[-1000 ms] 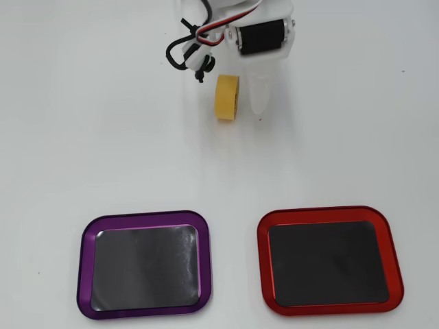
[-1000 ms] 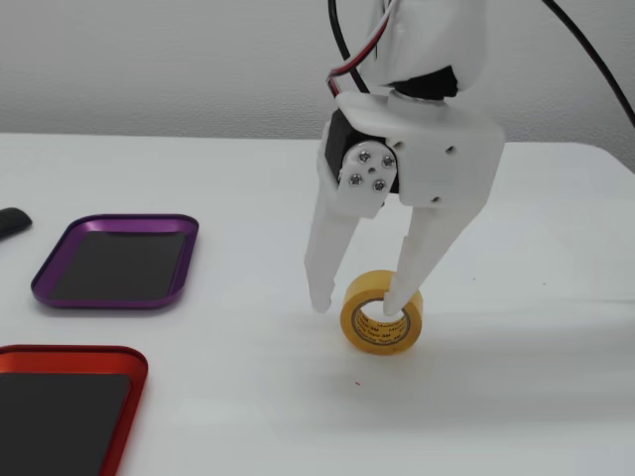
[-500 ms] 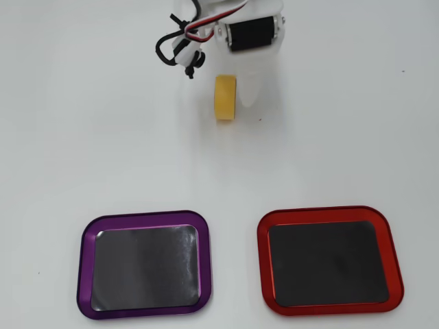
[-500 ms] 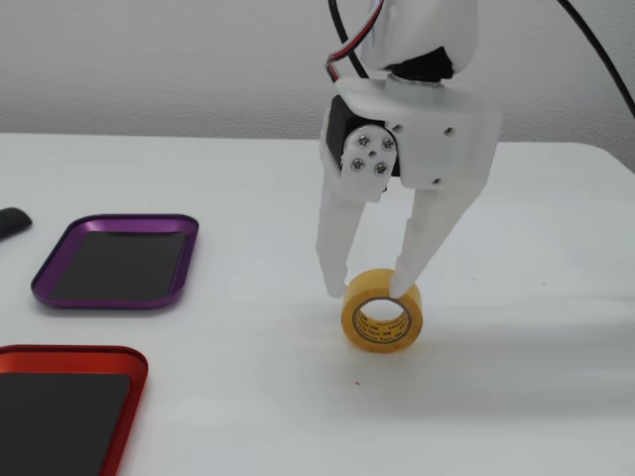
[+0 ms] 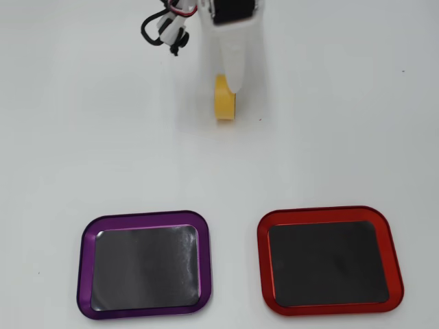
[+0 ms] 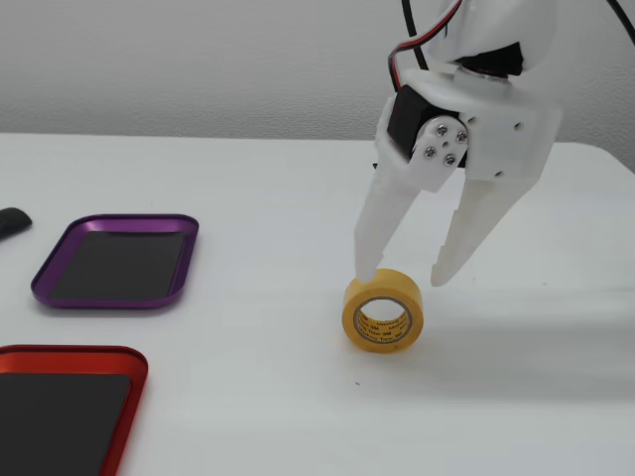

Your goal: Grasp a tape and put it in the right purple dish.

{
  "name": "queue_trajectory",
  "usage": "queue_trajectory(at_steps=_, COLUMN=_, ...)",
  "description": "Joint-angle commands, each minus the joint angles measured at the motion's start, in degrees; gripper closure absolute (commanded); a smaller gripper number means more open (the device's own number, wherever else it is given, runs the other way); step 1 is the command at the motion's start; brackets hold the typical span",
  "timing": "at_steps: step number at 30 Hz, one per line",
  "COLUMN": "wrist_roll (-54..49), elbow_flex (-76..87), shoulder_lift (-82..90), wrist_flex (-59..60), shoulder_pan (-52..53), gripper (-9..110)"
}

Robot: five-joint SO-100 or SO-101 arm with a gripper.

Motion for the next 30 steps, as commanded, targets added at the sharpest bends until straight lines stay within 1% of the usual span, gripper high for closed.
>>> queue_trajectory(at_steps=1, wrist_roll=-1.1, elbow_flex=2.0, shoulder_lift=2.5, wrist_flex=-3.3, shoulder_pan=1.0, gripper=76)
queue_trajectory(at_steps=5, wrist_roll=-2.5, elbow_flex=2.9, shoulder_lift=2.4, wrist_flex=-5.2, shoulder_pan=1.0, gripper=74)
queue_trajectory(at_steps=13, wrist_roll=-2.1, elbow_flex=3.1, shoulder_lift=2.3, wrist_flex=-4.7, shoulder_pan=0.3, gripper=74)
queue_trajectory(at_steps=17, wrist_roll=-2.6, elbow_flex=6.0, shoulder_lift=2.3, wrist_flex=-5.4, shoulder_pan=0.3, gripper=74)
queue_trajectory(at_steps=23, wrist_roll=-2.5, elbow_flex=10.6, shoulder_lift=2.3, wrist_flex=-10.8, shoulder_pan=0.3, gripper=74)
queue_trajectory(at_steps=30, wrist_roll=-2.5, elbow_flex=11.3, shoulder_lift=2.3, wrist_flex=-13.0, shoulder_pan=0.7, gripper=74)
